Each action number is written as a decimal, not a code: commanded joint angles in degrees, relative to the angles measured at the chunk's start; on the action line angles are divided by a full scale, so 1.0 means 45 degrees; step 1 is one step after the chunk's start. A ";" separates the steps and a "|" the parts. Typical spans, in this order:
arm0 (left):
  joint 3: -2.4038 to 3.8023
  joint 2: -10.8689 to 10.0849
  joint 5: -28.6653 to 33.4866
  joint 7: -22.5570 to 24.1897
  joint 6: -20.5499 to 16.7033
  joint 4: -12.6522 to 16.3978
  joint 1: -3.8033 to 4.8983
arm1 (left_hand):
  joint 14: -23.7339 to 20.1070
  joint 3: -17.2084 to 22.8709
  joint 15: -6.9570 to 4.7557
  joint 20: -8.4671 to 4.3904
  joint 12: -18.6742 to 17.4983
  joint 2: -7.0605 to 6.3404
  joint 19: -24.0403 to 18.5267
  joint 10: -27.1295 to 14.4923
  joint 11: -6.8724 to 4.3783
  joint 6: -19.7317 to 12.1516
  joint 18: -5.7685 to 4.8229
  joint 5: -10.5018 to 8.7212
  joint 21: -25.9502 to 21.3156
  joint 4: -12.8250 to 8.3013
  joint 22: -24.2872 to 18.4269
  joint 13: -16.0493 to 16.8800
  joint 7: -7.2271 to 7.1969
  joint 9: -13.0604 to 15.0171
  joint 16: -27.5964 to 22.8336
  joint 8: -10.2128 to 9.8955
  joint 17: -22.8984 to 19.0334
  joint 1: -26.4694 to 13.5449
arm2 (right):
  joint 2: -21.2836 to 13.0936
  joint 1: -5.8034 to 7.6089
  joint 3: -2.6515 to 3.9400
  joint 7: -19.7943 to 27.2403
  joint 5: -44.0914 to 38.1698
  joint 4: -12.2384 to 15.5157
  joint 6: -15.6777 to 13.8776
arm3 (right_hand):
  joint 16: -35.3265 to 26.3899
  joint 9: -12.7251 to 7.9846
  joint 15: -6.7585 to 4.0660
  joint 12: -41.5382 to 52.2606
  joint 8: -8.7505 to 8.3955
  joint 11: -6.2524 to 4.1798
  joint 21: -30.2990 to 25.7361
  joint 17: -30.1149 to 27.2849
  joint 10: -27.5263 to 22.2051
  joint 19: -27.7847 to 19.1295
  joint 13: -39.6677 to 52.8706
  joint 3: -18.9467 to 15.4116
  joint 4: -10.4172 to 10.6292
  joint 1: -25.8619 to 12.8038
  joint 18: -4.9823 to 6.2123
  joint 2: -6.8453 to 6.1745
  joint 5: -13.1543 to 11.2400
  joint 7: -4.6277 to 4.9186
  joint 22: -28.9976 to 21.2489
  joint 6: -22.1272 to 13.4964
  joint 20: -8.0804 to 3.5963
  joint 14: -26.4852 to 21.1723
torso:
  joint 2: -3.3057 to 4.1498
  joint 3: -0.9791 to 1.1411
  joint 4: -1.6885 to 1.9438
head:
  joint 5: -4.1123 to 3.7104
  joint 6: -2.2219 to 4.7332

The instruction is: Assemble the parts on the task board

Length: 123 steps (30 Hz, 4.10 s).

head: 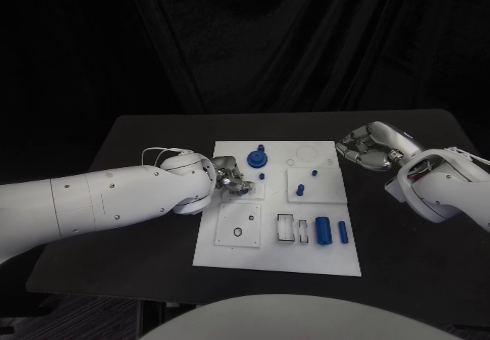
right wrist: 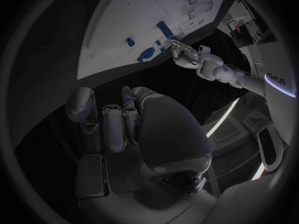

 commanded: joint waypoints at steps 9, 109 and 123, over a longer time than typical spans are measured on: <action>-0.0093 -0.0081 0.0135 -0.0069 0.0368 -0.0006 -0.0140 | 0.1322 -0.0136 -0.0014 -0.0030 0.0045 -0.0032 0.0429 0.1322 -0.0014 -0.0012 0.0058 -0.0016 -0.0042 -0.0036 0.2368 0.3353 0.0088 0.0053 0.0033 -0.0069 0.3355 -0.0031 | -0.0037 -0.0038 0.0007 -0.0262 -0.0069 0.0030 0.0105 | -0.0016 -0.0018 -0.0056 -0.0048 0.0031 -0.0029 -0.0070 0.0548 -0.0097 0.0068 0.1106 0.0102 -0.0030 0.0140 0.0261 -0.0004 0.0060 0.0025 0.1538 0.0075 -0.0025 0.0035 | -0.0009 0.0008 -0.0003 | -0.0016 -0.0001; -0.0091 -0.1133 -0.0480 0.1369 0.0270 0.0238 0.1528 | 0.1322 -0.5908 -0.0054 -0.0064 0.0045 0.1624 0.0697 0.1322 -0.0067 -0.1092 -0.0019 0.0908 0.0033 0.0283 0.2787 0.3353 0.0009 0.4260 0.0033 0.1121 0.3355 0.1921 | -0.0117 -0.0142 0.0009 -0.0363 -0.0069 0.0058 0.0065 | -0.0006 -0.0004 -0.0052 -0.0048 0.0074 -0.0026 -0.0117 0.0547 -0.0103 0.0064 0.1093 0.0119 0.0007 0.0129 0.0267 -0.0099 0.0114 0.0024 0.1534 0.0126 -0.0023 0.0036 | -0.0012 0.0046 -0.0035 | 0.0378 -0.0001; -0.0093 0.0073 -0.0491 0.0612 0.2200 -0.2164 0.1604 | 0.1322 -0.5885 -0.0004 -0.0021 0.0045 0.1815 0.0664 0.1322 -0.0004 -0.1242 -0.0004 -0.1071 -0.0033 0.0388 0.2781 0.3353 0.0087 0.4235 0.0033 0.1164 0.3355 0.2367 | -0.0039 -0.0144 0.0009 -0.0019 -0.0465 0.0042 -0.0131 | 0.0072 -0.0002 -0.0059 0.0009 0.0084 -0.0036 0.0039 0.0630 -0.0008 0.0139 0.1168 0.0156 0.0004 0.0163 0.0238 -0.0091 0.0169 0.0014 0.1577 0.0135 -0.0027 0.0082 | 0.0028 0.0006 -0.0007 | 0.0315 -0.0001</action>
